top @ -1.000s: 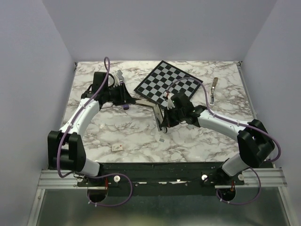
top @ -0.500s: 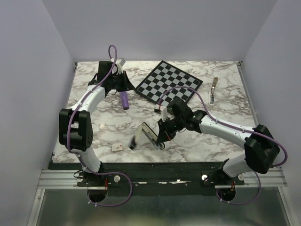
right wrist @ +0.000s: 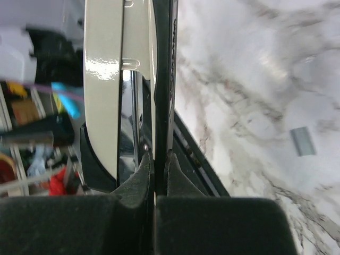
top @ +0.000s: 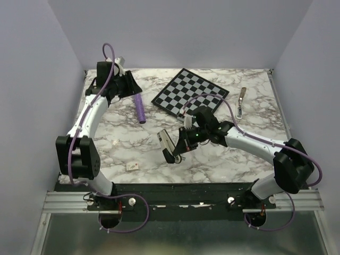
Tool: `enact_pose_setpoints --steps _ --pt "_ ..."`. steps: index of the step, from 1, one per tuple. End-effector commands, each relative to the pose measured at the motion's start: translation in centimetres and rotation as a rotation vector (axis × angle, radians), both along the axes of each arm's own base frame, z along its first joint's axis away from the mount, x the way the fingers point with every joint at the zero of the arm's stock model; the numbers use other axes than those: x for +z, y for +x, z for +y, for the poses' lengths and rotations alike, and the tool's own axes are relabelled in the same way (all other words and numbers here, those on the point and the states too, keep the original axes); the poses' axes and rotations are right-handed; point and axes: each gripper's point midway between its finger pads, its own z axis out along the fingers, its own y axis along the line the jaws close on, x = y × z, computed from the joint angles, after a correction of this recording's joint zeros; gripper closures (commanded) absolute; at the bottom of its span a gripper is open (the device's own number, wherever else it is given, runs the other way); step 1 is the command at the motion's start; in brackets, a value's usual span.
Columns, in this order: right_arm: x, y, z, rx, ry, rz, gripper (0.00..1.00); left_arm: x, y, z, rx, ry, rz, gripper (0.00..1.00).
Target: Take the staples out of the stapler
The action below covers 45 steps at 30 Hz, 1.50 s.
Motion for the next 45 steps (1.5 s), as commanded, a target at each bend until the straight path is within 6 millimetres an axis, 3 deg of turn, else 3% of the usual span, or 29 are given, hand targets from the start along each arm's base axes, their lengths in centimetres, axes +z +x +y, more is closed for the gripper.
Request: enact_pose_setpoints --steps 1,5,8,12,20,27,31,34,35,38,39,41,43,44,45 --pt "4.1 6.6 0.6 -0.277 0.053 -0.065 0.99 -0.6 -9.0 -3.7 -0.030 0.050 0.098 0.37" --pt "5.7 9.3 0.8 -0.383 0.058 -0.113 0.99 -0.8 -14.5 -8.0 -0.120 -0.073 0.129 0.33" --pt "6.5 10.6 1.1 -0.423 0.063 -0.143 0.99 -0.3 -17.0 -10.0 -0.159 -0.149 0.116 0.29" --pt "7.0 11.4 1.3 -0.454 0.070 -0.156 0.99 0.1 -18.5 -11.5 -0.187 -0.207 0.079 0.22" --pt "6.9 11.8 1.2 -0.483 0.078 -0.153 0.99 -1.6 -20.5 -14.0 -0.256 -0.231 0.107 0.14" --pt "6.8 11.9 0.9 -0.509 0.081 -0.159 0.99 -2.6 -20.9 -14.2 -0.227 -0.182 0.102 0.16" --pt "7.1 11.9 0.8 -0.521 0.092 -0.161 0.99 -3.1 -20.8 -14.4 -0.215 -0.179 0.098 0.26" --pt "7.3 11.9 0.6 -0.531 0.096 -0.170 0.99 -3.4 -20.9 -14.6 -0.220 -0.180 0.111 0.42" --pt "7.1 11.9 0.4 -0.535 0.091 -0.173 0.99 -3.3 -20.8 -14.5 -0.211 -0.177 0.105 0.58" --pt "6.7 11.8 0.1 -0.515 0.077 -0.202 0.99 -2.2 -20.7 -13.8 -0.196 -0.150 0.077 0.83" --pt "6.0 11.5 -0.1 -0.503 0.065 -0.204 0.99 -2.5 -20.6 -13.1 -0.181 -0.102 0.083 0.87" --pt "5.2 11.0 -0.5 -0.452 0.055 -0.231 0.99 -0.8 -19.8 -12.4 -0.165 -0.076 0.053 0.98" --pt "4.3 9.8 -0.5 -0.348 0.068 -0.254 0.99 -0.6 -19.1 -11.2 -0.150 -0.027 0.057 1.00" --pt "4.0 9.3 -0.5 -0.313 0.068 -0.264 0.99 0.8 -18.4 -10.9 -0.144 -0.025 0.028 1.00" --pt "3.6 8.9 -0.7 -0.281 0.064 -0.277 0.99 1.0 -18.1 -10.3 -0.136 -0.009 0.037 1.00"
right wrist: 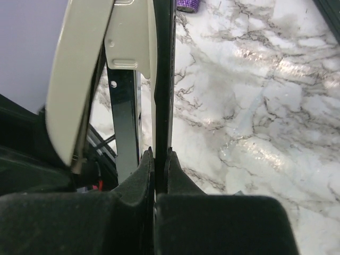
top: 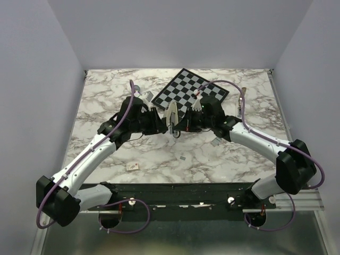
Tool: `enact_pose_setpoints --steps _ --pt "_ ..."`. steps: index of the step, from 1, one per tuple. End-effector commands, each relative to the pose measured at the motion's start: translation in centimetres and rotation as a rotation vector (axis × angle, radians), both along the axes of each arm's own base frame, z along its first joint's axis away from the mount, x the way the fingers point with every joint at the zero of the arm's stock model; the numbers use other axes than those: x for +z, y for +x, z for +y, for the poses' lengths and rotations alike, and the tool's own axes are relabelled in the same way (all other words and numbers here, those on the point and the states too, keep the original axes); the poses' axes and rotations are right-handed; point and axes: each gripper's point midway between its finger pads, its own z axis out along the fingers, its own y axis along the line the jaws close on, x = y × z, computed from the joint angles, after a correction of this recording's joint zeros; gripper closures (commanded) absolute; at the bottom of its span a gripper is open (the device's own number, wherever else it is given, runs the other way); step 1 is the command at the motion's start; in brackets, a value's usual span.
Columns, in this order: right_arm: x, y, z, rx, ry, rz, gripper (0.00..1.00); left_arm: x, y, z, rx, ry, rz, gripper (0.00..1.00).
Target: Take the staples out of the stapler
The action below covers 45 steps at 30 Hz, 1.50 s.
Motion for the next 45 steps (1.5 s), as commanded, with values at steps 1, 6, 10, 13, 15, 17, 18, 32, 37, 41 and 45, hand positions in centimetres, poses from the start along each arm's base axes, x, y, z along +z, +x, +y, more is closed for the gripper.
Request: enact_pose_setpoints --steps 1,6,10,13,15,17,18,32,37,41,45 --pt "-0.2 -2.8 -0.2 0.230 0.000 -0.119 0.99 3.2 3.6 3.2 0.063 0.121 -0.114 1.00" --pt "-1.7 -4.9 -1.0 0.358 -0.033 -0.146 0.99 5.2 5.9 4.7 0.056 0.153 -0.128 1.00" --pt "-2.0 -7.4 -0.9 0.522 0.008 -0.144 0.99 5.7 8.7 6.8 0.096 0.209 -0.157 1.00" --pt "-2.1 -9.1 -1.0 0.610 0.049 -0.128 0.99 6.6 10.7 7.2 0.088 0.218 -0.217 1.00" --pt "-2.1 -9.9 -1.1 0.649 0.067 -0.113 0.99 7.4 11.4 6.5 0.036 0.201 -0.264 1.00" --pt "-2.2 -10.3 -1.1 0.675 0.073 -0.104 0.99 6.7 12.4 6.0 0.012 0.194 -0.257 1.00" --pt "-2.6 -10.4 -1.2 0.672 0.060 -0.077 0.99 6.7 12.7 5.6 -0.008 0.183 -0.265 1.00" --pt "-0.5 -9.7 0.7 0.675 0.153 -0.017 0.99 -1.2 16.9 3.4 -0.053 0.149 -0.125 0.88" --pt "-1.0 -9.4 1.6 0.648 0.187 0.102 0.99 -0.7 17.3 3.6 -0.062 0.136 -0.111 0.50" --pt "-1.5 -9.1 2.1 0.627 0.201 0.141 0.99 0.5 17.9 4.3 -0.055 0.103 -0.117 0.30" --pt "-1.5 -8.9 2.4 0.614 0.216 0.172 0.99 0.5 18.0 4.9 -0.064 0.079 -0.085 0.22"
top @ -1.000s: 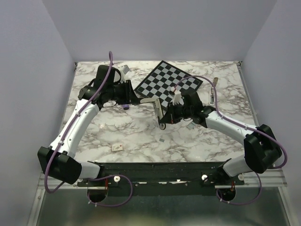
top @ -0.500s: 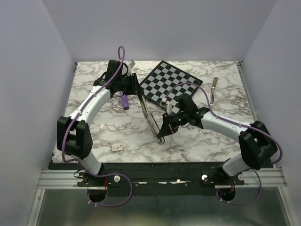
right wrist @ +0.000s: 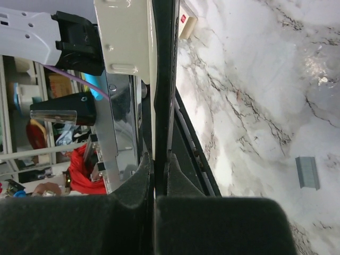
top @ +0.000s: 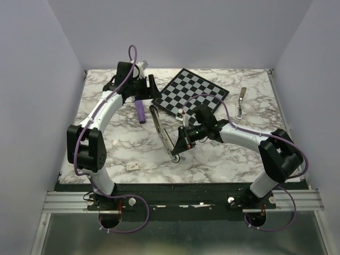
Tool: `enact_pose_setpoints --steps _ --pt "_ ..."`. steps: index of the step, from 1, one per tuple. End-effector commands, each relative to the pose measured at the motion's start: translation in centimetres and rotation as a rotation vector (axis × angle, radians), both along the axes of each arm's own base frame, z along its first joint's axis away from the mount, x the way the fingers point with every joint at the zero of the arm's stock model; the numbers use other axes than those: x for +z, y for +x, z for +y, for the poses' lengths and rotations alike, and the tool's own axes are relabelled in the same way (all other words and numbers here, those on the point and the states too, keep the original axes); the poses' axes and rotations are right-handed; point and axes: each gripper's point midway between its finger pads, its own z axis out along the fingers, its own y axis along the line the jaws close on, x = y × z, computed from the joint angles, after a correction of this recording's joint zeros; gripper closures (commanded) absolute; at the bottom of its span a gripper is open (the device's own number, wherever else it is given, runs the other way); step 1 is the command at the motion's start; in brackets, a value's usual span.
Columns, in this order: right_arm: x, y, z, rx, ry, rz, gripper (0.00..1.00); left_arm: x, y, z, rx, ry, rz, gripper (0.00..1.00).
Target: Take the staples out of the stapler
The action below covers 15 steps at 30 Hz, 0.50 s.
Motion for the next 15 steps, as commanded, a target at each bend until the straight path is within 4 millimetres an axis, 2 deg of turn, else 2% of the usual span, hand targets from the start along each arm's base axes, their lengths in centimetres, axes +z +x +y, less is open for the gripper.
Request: enact_pose_setpoints --steps 1,6,7,8,10,12,13,14,15 --pt "3.3 0.4 1.8 0.043 0.131 -0.005 0.99 1.7 0.7 0.8 -0.019 -0.027 -0.028 0.21" --pt "3.8 1.0 2.2 0.017 0.153 0.020 0.99 2.9 1.0 3.4 0.036 -0.027 -0.036 0.19" --pt "4.1 1.4 2.2 0.001 0.164 0.026 0.99 3.4 1.2 4.5 0.060 -0.028 -0.040 0.19" --pt "4.3 1.7 2.1 -0.010 0.169 0.025 0.99 4.5 0.8 5.1 0.072 -0.032 -0.057 0.19" --pt "4.9 2.4 1.9 -0.037 0.181 0.017 0.99 5.3 0.0 6.6 0.098 -0.036 -0.064 0.19" --pt "5.8 2.8 1.7 -0.044 0.215 -0.014 0.99 6.6 -1.8 7.0 0.090 -0.060 -0.094 0.18" --pt "6.3 2.9 1.7 -0.047 0.229 -0.013 0.99 7.9 -3.0 6.9 0.080 -0.082 -0.125 0.18" --pt "6.8 2.7 1.7 -0.033 0.248 -0.013 0.99 6.8 -4.1 6.7 0.069 -0.098 -0.097 0.18" --pt "7.2 2.5 1.7 -0.024 0.264 -0.016 0.99 7.5 -5.0 5.8 0.023 -0.148 -0.115 0.18"
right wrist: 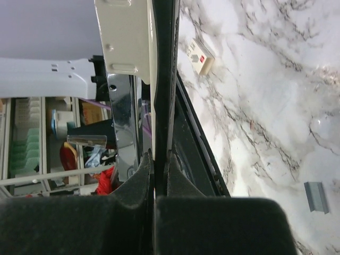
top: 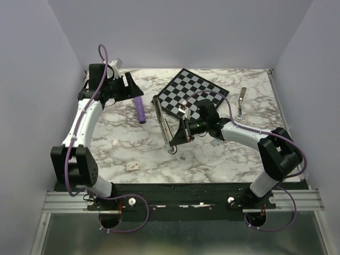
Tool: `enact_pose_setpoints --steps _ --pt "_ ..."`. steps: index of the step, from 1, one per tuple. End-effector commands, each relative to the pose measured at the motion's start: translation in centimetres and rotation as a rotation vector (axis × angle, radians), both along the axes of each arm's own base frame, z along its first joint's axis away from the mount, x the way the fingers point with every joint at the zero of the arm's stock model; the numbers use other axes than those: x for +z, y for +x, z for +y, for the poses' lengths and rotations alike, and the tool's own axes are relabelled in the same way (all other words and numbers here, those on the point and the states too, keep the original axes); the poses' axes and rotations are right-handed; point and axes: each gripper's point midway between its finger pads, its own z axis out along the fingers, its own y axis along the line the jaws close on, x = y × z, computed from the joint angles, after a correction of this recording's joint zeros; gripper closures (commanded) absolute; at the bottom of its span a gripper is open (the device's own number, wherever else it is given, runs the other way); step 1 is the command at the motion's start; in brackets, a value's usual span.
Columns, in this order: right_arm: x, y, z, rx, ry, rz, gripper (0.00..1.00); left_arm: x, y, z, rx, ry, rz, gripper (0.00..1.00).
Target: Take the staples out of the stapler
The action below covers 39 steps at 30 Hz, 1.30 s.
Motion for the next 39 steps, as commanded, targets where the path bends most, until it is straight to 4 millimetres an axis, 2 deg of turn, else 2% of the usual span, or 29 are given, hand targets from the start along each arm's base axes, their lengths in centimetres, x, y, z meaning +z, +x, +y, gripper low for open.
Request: enact_pose_setpoints --steps 1,2,3,5,6,7,8,9,10,12,17,22,27,31,35,39 --pt "5.8 0.4 0.7 0.056 0.200 -0.120 0.99 4.3 -5.4 -2.1 -0.134 -0.141 -0.105 0.18" --pt "6.4 0.2 0.8 0.067 0.217 -0.123 0.99 3.8 -7.0 -2.6 -0.138 -0.198 -0.081 0.18" --pt "6.7 0.2 0.8 0.069 0.229 -0.125 0.99 5.0 -7.2 -3.1 -0.163 -0.239 -0.146 0.18" --pt "7.7 0.1 0.9 0.081 0.261 -0.144 0.99 5.2 -9.3 -3.9 -0.172 -0.340 -0.135 0.16" --pt "7.9 0.1 0.9 0.085 0.268 -0.153 0.99 6.6 -9.2 -4.3 -0.195 -0.369 -0.217 0.16" --pt "7.9 0.1 0.9 0.091 0.269 -0.164 0.99 7.4 -10.2 -4.7 -0.224 -0.408 -0.232 0.16" --pt "8.2 0.0 0.9 0.102 0.275 -0.171 0.99 7.0 -10.7 -5.0 -0.233 -0.437 -0.225 0.15" --pt "8.3 -0.1 0.8 0.110 0.280 -0.178 0.99 8.1 -10.9 -5.4 -0.250 -0.476 -0.251 0.15" --pt "8.5 -0.2 0.8 0.115 0.287 -0.187 0.99 8.1 -11.3 -5.7 -0.265 -0.485 -0.252 0.15" --pt "9.1 -0.4 0.7 0.118 0.301 -0.209 0.99 7.6 -11.8 -6.0 -0.283 -0.475 -0.244 0.15" --pt "10.7 -0.7 0.5 0.117 0.336 -0.246 0.99 6.3 -12.9 -6.3 -0.290 -0.483 -0.224 0.14" --pt "11.9 -1.2 0.5 0.138 0.383 -0.258 0.99 7.3 -14.1 -7.2 -0.341 -0.523 -0.274 0.13" --pt "12.0 -1.2 0.5 0.144 0.388 -0.259 0.99 7.9 -15.1 -8.9 -0.399 -0.551 -0.279 0.13" --pt "12.1 -1.2 0.6 0.141 0.388 -0.259 0.99 7.4 -15.3 -9.7 -0.408 -0.567 -0.270 0.13" --pt "12.1 -1.7 0.6 0.154 0.396 -0.259 0.99 6.3 -15.1 -10.3 -0.409 -0.602 -0.236 0.19" --pt "12.1 -1.8 0.4 0.148 0.402 -0.257 0.99 6.1 -15.1 -10.6 -0.420 -0.625 -0.242 0.26"
